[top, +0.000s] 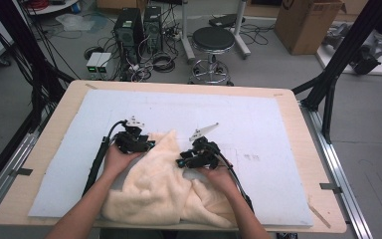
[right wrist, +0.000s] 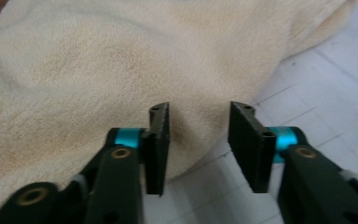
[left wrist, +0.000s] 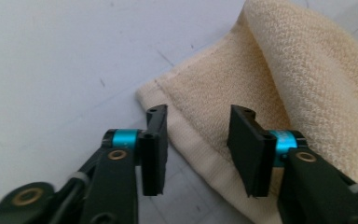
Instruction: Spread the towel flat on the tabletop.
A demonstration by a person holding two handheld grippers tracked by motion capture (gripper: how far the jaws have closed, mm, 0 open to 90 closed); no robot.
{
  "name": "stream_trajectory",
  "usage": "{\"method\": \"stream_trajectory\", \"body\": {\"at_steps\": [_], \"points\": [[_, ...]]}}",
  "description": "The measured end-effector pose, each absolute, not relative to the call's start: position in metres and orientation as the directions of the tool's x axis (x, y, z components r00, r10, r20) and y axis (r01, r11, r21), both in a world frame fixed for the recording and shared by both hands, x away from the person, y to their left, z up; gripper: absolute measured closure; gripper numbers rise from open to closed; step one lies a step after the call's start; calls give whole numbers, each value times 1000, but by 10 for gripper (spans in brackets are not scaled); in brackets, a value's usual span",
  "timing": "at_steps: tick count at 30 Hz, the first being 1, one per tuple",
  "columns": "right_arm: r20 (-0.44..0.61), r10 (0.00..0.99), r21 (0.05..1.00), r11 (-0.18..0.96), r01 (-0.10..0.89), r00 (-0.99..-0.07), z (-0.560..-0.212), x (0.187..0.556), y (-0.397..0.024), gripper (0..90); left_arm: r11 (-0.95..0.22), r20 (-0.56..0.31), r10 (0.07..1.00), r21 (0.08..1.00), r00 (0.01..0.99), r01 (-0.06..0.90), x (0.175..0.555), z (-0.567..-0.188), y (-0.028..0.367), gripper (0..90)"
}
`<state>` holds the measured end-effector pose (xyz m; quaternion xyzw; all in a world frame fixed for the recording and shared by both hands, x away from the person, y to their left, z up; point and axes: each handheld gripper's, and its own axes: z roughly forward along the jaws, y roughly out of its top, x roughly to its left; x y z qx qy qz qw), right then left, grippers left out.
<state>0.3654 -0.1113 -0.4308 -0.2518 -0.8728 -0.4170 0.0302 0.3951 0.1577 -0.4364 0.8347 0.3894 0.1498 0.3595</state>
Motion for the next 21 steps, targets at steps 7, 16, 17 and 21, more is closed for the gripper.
{"method": "stream_trajectory", "body": {"at_steps": [7, 16, 17, 21], "points": [[205, 381, 725, 560, 401, -902, -426, 363, -114, 894, -451, -10, 759, 714, 652, 536, 394, -433, 151, 848], [145, 458, 775, 499, 388, -877, -397, 359, -153, 898, -362, 2, 784, 813, 621, 455, 383, -398, 172, 857], [141, 462, 778, 495, 387, -876, -394, 357, -155, 898, -351, -3, 787, 820, 617, 451, 382, -394, 174, 857], [86, 474, 791, 503, 349, -877, -383, 348, -158, 898, -343, 4, 786, 835, 618, 430, 377, -382, 184, 857]]}}
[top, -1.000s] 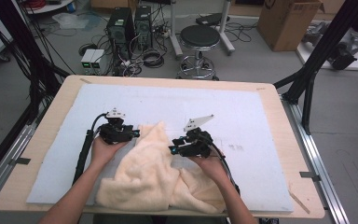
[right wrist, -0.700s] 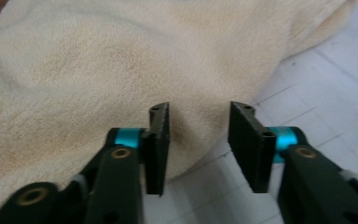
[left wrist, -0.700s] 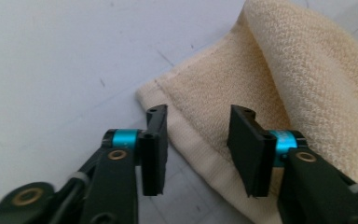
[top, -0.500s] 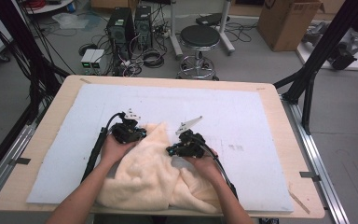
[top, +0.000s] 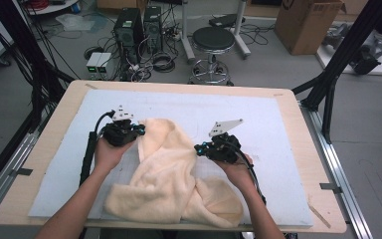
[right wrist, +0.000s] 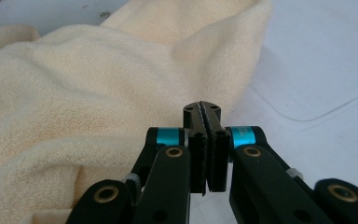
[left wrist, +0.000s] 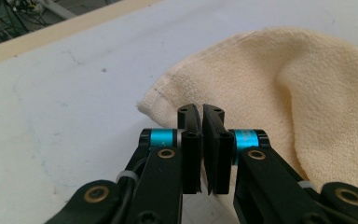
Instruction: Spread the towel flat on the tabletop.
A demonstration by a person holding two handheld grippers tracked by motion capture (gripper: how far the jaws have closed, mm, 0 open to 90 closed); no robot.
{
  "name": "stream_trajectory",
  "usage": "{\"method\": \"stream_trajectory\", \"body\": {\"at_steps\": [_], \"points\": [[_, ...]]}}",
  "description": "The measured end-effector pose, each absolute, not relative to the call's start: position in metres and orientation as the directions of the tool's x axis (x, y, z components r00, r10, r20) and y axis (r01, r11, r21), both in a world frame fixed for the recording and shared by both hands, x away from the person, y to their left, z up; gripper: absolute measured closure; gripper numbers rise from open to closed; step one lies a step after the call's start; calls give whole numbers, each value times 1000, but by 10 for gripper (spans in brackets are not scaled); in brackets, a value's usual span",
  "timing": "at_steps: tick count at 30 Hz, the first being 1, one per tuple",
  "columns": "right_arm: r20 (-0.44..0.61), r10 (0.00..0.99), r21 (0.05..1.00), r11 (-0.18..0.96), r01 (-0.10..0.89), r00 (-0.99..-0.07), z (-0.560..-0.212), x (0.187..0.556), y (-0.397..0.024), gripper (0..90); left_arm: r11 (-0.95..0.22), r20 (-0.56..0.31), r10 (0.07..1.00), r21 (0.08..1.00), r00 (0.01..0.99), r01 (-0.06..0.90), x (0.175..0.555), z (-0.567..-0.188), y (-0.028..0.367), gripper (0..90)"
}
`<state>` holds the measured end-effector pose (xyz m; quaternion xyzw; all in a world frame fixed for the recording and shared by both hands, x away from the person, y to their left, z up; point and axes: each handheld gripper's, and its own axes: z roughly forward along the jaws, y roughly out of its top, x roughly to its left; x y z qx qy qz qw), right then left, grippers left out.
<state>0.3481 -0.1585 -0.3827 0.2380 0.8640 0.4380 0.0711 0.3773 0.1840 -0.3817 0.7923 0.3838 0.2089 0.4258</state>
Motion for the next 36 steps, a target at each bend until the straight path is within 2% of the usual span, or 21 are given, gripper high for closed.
{"method": "stream_trajectory", "body": {"at_steps": [5, 9, 14, 17, 21, 23, 26, 27, 28, 29, 31, 32, 36], "points": [[6, 504, 817, 496, 295, -864, -365, 343, -169, 899, -331, 16, 788, 854, 616, 401, 372, -370, 187, 857], [34, 555, 830, 448, 332, -831, -354, 349, -184, 894, -326, 16, 786, 860, 618, 393, 370, -366, 188, 861], [-2, 491, 815, 505, 283, -871, -361, 345, -151, 637, -302, -8, 765, 879, 645, 369, 367, -364, 183, 861], [12, 482, 810, 509, 291, -876, -367, 350, -137, 622, -328, 23, 739, 885, 674, 329, 360, -359, 178, 861], [139, 464, 793, 477, 379, -875, -380, 361, -132, 457, -318, 31, 717, 904, 697, 287, 353, -347, 175, 863], [149, 480, 746, 519, 417, -865, -391, 365, -125, 376, -318, 42, 709, 910, 704, 266, 350, -339, 175, 863], [175, 508, 714, 524, 464, -843, -403, 371, -120, 330, -312, 54, 695, 921, 717, 233, 344, -328, 177, 864], [186, 511, 709, 522, 475, -839, -406, 373, -118, 335, -304, 54, 695, 926, 717, 225, 342, -326, 178, 864], [200, 501, 705, 523, 479, -842, -408, 375, -116, 383, -301, 54, 694, 928, 718, 221, 340, -323, 180, 864], [224, 483, 702, 522, 484, -846, -411, 375, -114, 489, -300, 56, 694, 929, 718, 218, 339, -322, 181, 864], [233, 419, 711, 542, 448, -877, -412, 375, -111, 760, -321, 75, 696, 922, 714, 216, 339, -320, 184, 864], [201, 406, 714, 562, 416, -892, -409, 372, -111, 822, -322, 77, 701, 921, 709, 218, 339, -321, 185, 864], [65, 454, 768, 546, 335, -889, -383, 360, -124, 832, -286, 49, 735, 927, 676, 244, 345, -321, 194, 865]]}}
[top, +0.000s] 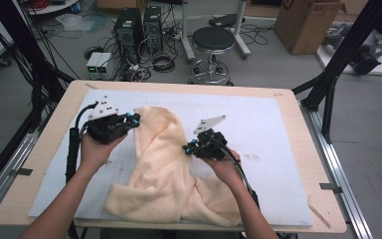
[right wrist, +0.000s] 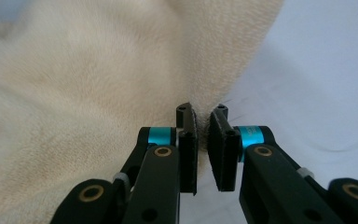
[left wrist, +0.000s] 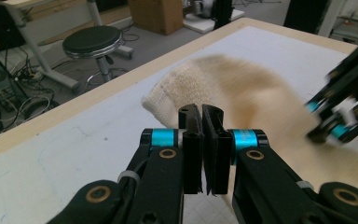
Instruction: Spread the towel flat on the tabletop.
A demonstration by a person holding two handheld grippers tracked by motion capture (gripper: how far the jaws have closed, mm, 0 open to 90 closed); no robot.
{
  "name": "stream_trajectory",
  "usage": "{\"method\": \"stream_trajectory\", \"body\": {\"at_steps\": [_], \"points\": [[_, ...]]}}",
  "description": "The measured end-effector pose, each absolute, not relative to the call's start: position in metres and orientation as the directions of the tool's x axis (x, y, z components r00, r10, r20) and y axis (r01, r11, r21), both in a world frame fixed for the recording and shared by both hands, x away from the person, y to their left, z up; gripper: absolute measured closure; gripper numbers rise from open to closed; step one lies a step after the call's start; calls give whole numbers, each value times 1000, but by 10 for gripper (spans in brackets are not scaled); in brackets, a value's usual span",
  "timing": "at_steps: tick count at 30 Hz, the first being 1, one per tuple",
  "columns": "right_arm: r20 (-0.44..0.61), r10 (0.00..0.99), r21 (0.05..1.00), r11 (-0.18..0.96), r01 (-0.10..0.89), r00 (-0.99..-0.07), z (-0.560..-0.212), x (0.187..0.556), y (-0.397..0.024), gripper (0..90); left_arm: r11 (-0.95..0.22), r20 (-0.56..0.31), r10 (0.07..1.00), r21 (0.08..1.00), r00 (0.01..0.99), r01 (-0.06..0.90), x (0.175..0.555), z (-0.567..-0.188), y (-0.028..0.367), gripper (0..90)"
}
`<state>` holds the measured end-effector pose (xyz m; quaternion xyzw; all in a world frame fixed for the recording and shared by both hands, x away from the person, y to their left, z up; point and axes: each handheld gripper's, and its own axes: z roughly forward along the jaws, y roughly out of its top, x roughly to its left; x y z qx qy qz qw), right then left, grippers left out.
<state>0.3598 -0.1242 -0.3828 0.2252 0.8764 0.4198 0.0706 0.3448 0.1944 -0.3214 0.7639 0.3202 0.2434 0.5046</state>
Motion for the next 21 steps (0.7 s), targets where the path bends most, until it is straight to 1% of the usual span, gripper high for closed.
{"method": "stream_trajectory", "body": {"at_steps": [4, 7, 9, 13, 14, 15, 17, 18, 19, 20, 21], "points": [[-15, 529, 848, 457, 270, -848, -350, 345, -155, 832, -246, 22, 756, 935, 654, 254, 349, -319, 197, 867], [-12, 548, 872, 415, 260, -836, -339, 339, -171, 832, -249, 18, 760, 931, 649, 266, 351, -319, 196, 867], [-27, 542, 867, 431, 251, -840, -340, 336, -171, 831, -262, 23, 761, 925, 648, 275, 351, -320, 196, 867], [-65, 509, 825, 512, 241, -858, -350, 329, -160, 827, -278, 31, 762, 918, 647, 283, 350, -322, 200, 868], [-72, 497, 813, 531, 238, -865, -353, 328, -159, 824, -267, 21, 764, 920, 645, 287, 349, -323, 201, 867], [-81, 487, 809, 542, 228, -870, -355, 328, -158, 804, -269, 22, 761, 921, 649, 284, 349, -323, 201, 867], [-29, 478, 809, 527, 260, -878, -357, 330, -158, 666, -266, 19, 740, 926, 672, 266, 348, -323, 198, 867], [-23, 479, 822, 509, 256, -877, -356, 331, -157, 619, -266, 19, 731, 929, 682, 258, 347, -323, 194, 867], [-25, 477, 827, 504, 250, -878, -353, 331, -156, 595, -269, 19, 724, 929, 690, 256, 347, -324, 190, 867], [-48, 484, 831, 504, 234, -874, -348, 331, -153, 541, -282, 25, 711, 925, 703, 252, 346, -324, 185, 867], [-72, 497, 843, 494, 213, -865, -343, 332, -150, 508, -293, 33, 700, 925, 714, 244, 345, -325, 180, 867]]}}
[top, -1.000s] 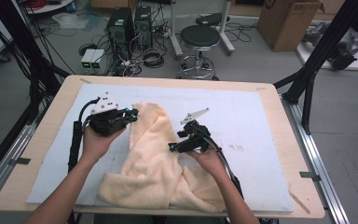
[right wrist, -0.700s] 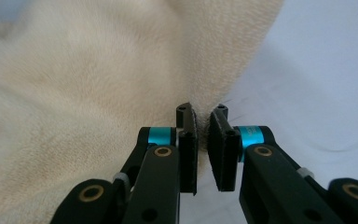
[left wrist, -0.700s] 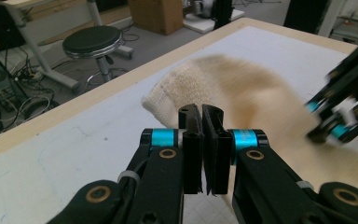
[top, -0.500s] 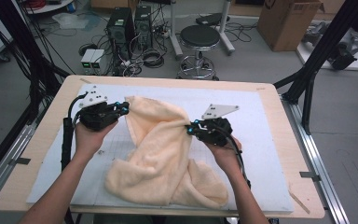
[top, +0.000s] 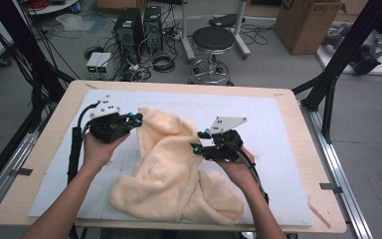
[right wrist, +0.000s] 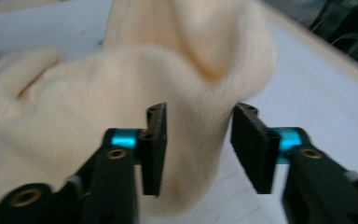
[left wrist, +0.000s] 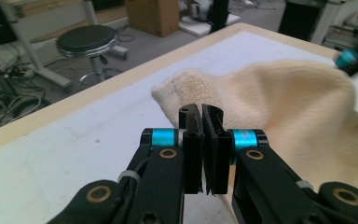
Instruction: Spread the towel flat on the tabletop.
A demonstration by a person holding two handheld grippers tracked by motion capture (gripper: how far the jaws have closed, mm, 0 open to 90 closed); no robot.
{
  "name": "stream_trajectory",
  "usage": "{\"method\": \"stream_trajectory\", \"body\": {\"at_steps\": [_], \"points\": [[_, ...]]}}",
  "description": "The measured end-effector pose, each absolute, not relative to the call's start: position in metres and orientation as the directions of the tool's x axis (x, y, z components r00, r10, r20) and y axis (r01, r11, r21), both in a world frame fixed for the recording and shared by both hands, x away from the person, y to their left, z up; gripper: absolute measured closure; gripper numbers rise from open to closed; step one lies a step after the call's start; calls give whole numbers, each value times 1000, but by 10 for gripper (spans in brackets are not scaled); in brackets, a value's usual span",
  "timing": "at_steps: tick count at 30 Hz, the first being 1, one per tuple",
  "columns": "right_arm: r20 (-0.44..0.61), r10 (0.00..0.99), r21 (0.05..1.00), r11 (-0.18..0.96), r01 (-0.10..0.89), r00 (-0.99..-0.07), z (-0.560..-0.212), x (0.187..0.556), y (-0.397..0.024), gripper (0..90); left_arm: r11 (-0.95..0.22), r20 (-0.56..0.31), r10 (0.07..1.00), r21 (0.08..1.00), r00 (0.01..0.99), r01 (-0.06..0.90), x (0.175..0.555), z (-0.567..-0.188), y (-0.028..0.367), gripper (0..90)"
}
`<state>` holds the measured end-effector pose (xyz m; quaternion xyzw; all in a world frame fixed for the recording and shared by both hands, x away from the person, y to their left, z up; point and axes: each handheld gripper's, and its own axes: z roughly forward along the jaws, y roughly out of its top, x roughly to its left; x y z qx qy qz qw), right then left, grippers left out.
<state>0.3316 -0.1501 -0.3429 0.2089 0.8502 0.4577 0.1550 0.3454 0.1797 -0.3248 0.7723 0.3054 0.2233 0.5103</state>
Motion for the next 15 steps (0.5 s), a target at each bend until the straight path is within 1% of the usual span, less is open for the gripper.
{"method": "stream_trajectory", "body": {"at_steps": [1, 3, 6, 9, 12, 13, 14, 15], "points": [[-79, 501, 855, 478, 199, -862, -337, 333, -146, 485, -311, 45, 686, 920, 726, 237, 344, -325, 175, 867], [-99, 499, 870, 464, 168, -861, -326, 336, -140, 477, -329, 54, 659, 917, 750, 224, 342, -326, 164, 867], [-116, 449, 877, 465, 121, -886, -315, 348, -126, 432, -349, 62, 607, 917, 792, 195, 339, -328, 150, 868], [-121, 393, 849, 517, 110, -911, -321, 361, -108, 414, -368, 73, 558, 914, 827, 168, 335, -328, 142, 868], [-101, 368, 833, 539, 123, -924, -334, 372, -97, 416, -366, 60, 516, 917, 854, 156, 333, -328, 140, 871], [-96, 364, 826, 548, 130, -926, -338, 375, -94, 434, -358, 51, 504, 921, 862, 155, 332, -328, 141, 872], [-86, 348, 820, 556, 132, -934, -342, 378, -92, 499, -356, 50, 503, 922, 863, 154, 332, -328, 141, 872], [-67, 333, 817, 559, 140, -941, -344, 379, -90, 602, -357, 47, 499, 921, 865, 156, 332, -328, 141, 873]]}}
